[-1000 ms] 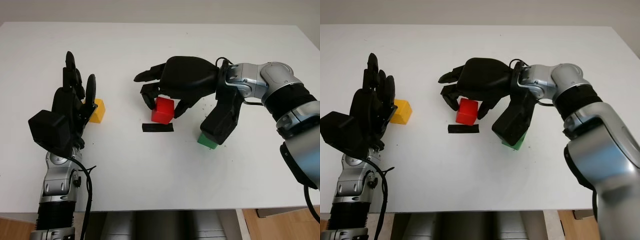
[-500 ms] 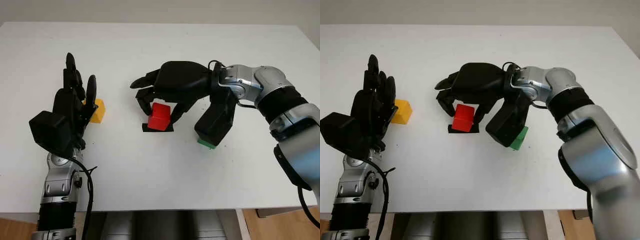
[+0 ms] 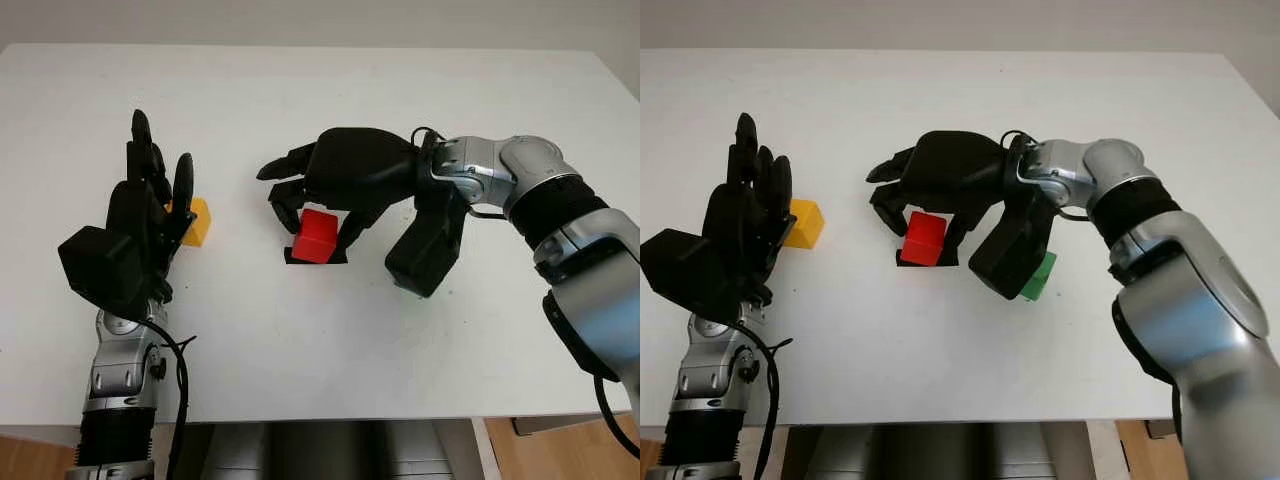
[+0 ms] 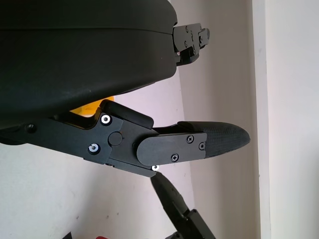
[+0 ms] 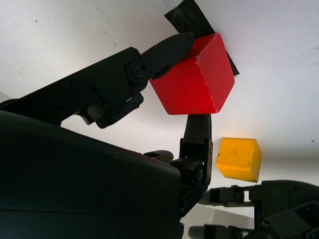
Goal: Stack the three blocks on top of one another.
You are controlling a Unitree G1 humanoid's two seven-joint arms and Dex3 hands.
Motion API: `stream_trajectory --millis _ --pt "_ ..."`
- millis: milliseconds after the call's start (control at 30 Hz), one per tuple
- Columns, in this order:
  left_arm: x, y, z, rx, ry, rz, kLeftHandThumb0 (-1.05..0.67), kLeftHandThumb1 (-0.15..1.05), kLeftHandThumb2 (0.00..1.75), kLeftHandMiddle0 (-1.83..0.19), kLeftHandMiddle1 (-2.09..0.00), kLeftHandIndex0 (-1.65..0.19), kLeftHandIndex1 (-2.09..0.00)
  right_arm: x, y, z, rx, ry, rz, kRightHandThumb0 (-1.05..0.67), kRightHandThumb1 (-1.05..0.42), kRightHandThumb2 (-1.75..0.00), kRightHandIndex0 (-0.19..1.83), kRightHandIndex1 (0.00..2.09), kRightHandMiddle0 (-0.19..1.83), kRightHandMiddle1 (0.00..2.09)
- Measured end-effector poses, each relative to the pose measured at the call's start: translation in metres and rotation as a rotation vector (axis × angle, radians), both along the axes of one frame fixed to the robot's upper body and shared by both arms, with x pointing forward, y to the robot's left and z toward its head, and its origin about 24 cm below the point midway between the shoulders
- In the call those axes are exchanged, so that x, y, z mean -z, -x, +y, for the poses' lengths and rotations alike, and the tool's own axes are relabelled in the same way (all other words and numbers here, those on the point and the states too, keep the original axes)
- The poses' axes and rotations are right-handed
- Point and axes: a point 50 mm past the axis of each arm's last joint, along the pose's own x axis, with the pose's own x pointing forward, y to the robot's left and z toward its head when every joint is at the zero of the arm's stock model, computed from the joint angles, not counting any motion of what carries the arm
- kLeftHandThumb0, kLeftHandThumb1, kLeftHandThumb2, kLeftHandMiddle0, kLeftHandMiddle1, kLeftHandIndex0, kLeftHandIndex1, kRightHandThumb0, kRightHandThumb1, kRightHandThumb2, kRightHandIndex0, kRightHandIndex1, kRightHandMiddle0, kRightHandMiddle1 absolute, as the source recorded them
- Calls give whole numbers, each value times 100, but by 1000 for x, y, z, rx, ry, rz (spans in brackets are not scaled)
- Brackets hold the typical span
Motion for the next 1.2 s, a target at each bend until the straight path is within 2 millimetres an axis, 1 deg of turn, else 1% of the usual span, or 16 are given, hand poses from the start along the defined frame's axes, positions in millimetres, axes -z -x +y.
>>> stream_trajectory --millis 233,1000,1100,1200 --pt "0 0 0 -6 1 -1 -72 105 47 17 -6 13 -6 3 0 0 -6 15 -12 -47 -91 -5 34 6 48 154" --pt "1 0 -2 -9 14 0 -71 105 47 15 -6 11 -6 7 -1 -2 -18 22 -52 -49 -91 -6 35 6 46 156" --pt "1 0 -2 -11 15 0 -71 105 46 15 -6 11 -6 8 -1 -2 -22 25 -58 -50 -92 -6 33 5 43 155" --pt "1 0 -2 -12 16 0 -71 105 46 15 -5 11 -6 8 -2 -3 -19 40 -56 -53 -92 -5 29 3 34 149"
